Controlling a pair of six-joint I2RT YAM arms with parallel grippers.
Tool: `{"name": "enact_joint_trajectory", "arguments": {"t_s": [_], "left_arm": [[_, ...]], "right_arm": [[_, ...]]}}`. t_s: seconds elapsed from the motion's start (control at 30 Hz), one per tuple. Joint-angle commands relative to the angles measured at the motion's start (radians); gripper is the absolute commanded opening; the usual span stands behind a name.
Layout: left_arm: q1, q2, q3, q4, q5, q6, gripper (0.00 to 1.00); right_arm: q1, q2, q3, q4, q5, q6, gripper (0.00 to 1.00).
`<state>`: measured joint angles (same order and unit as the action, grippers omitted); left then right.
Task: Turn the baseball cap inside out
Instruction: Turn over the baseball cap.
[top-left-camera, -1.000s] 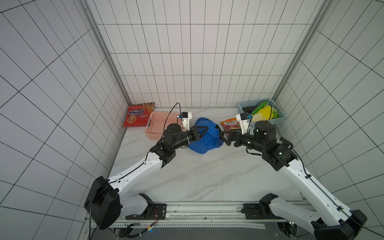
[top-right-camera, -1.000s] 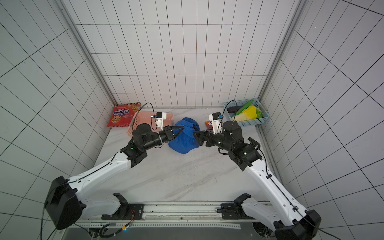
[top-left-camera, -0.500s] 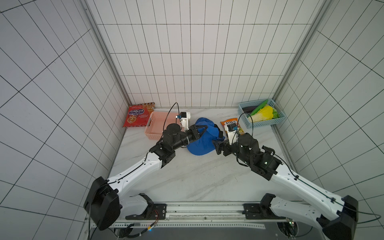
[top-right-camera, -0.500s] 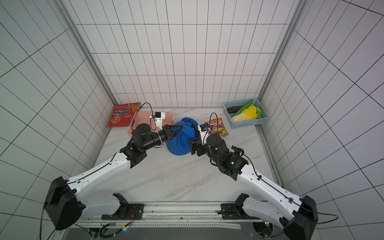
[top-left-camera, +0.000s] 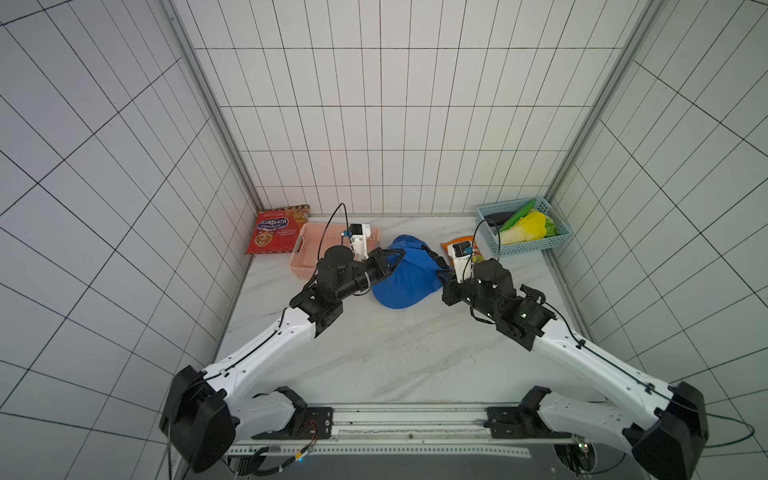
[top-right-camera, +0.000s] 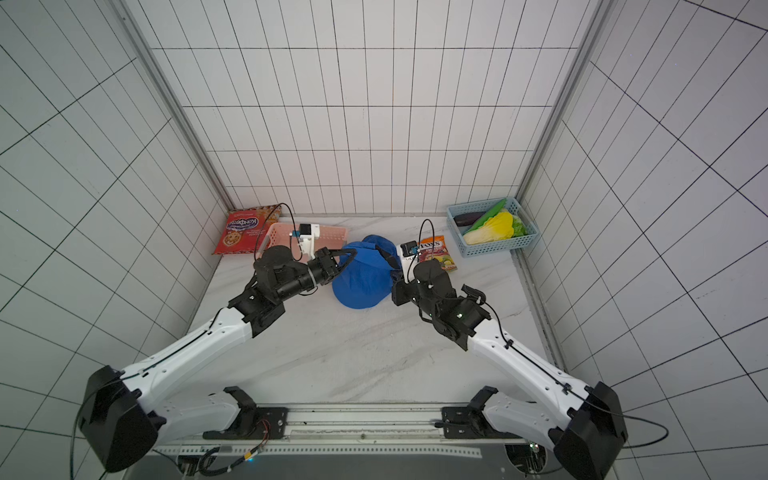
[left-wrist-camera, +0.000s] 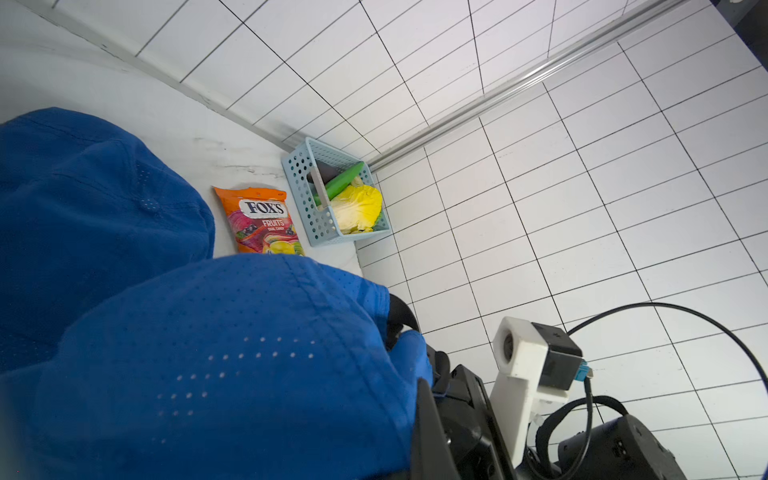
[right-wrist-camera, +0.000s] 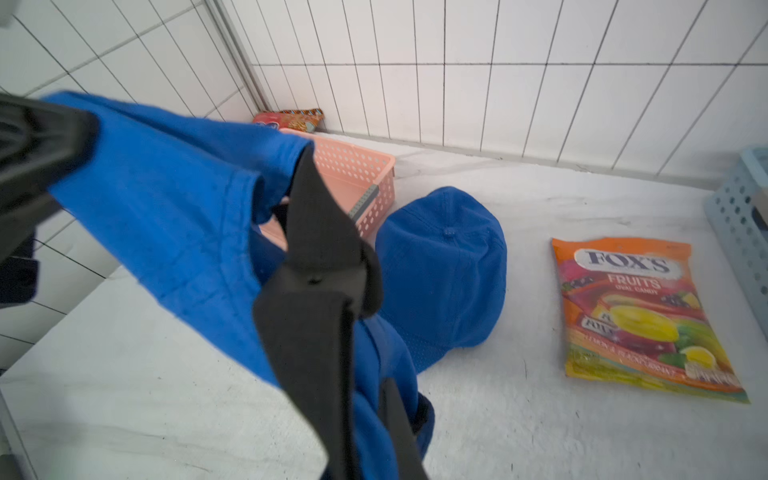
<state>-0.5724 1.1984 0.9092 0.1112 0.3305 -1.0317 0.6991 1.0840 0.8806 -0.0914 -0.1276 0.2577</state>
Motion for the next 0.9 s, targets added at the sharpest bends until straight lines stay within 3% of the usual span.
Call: {"name": "enact_joint_trajectory", "arguments": {"t_s": [0.0, 0.1, 0.27, 0.33, 0.37, 0.5, 0.63, 0.7, 0.87], "left_arm": [[0.083, -0.038, -0.018, -0.049, -0.018, 0.023, 0.0], [0.16, -0.031, -0.019, -0.088, 0.042, 0.045, 0.0], [0.265, 0.034, 0.0, -0.162, 0.155, 0.074, 0.0], [0.279, 0.074, 0.016, -0.179, 0.206, 0.081, 0.0], [0.281, 0.093, 0.025, -0.181, 0.225, 0.082, 0.06], [0.281, 0.118, 0.027, -0.147, 0.254, 0.066, 0.48], [0.281, 0.072, 0.01, -0.135, 0.241, 0.097, 0.74], [0.281, 0.032, -0.003, -0.123, 0.254, 0.145, 0.8], [0.275, -0.068, -0.051, -0.098, 0.349, 0.281, 0.8]], "right_arm": [[-0.157, -0.008, 0.053, -0.04, -0.463, 0.047, 0.0], [-0.231, 0.059, 0.138, -0.144, -0.795, 0.053, 0.02], [-0.222, 0.167, 0.261, -0.294, -1.059, 0.036, 0.02], [-0.206, 0.18, 0.288, -0.312, -1.089, 0.032, 0.03], [-0.2, 0.181, 0.295, -0.313, -1.096, 0.032, 0.03], [-0.197, 0.175, 0.303, -0.292, -1.068, 0.032, 0.03], [-0.199, 0.173, 0.291, -0.264, -1.048, 0.038, 0.03], [-0.199, 0.175, 0.292, -0.258, -1.053, 0.038, 0.03], [-0.204, 0.18, 0.306, -0.254, -1.063, 0.042, 0.03]]}}
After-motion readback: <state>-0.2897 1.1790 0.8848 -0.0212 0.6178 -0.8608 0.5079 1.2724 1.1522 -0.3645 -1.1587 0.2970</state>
